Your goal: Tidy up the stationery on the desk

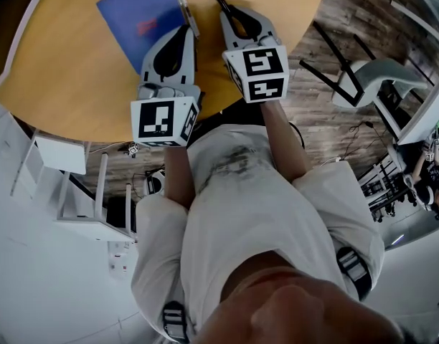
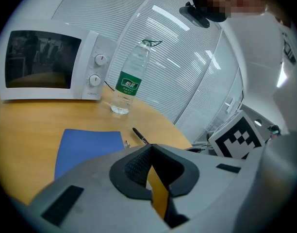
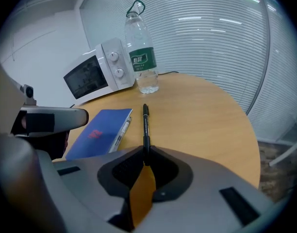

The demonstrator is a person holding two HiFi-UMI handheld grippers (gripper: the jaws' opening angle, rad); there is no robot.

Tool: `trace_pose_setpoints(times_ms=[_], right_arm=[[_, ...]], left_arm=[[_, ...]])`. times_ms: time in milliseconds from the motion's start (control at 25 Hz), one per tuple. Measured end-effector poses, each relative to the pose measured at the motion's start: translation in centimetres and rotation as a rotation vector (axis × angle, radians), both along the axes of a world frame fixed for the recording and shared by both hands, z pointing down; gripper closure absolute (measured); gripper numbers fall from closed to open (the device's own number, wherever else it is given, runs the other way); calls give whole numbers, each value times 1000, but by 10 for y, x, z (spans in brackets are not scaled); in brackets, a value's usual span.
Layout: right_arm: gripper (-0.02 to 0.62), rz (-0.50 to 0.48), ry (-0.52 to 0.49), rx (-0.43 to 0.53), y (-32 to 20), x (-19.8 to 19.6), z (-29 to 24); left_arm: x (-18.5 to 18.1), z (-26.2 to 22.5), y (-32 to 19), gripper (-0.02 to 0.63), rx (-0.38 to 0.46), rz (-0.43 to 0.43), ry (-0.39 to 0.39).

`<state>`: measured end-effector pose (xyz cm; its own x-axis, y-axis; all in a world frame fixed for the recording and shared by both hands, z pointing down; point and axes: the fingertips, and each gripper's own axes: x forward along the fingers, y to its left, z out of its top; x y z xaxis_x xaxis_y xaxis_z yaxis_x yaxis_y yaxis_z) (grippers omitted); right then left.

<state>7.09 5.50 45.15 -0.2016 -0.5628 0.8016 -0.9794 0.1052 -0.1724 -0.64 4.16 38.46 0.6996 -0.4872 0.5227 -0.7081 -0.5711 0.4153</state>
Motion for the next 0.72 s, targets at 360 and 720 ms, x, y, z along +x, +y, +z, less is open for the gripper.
trace_pose_setpoints(times_ms=[360,720], right_arm=[[497,87,12,-6,20,-23,5],[495,90,24,-23,35,-38,8]], left_arm=[[-18,1,15,598,10,62,2],[-22,2,23,598,17,99,8]])
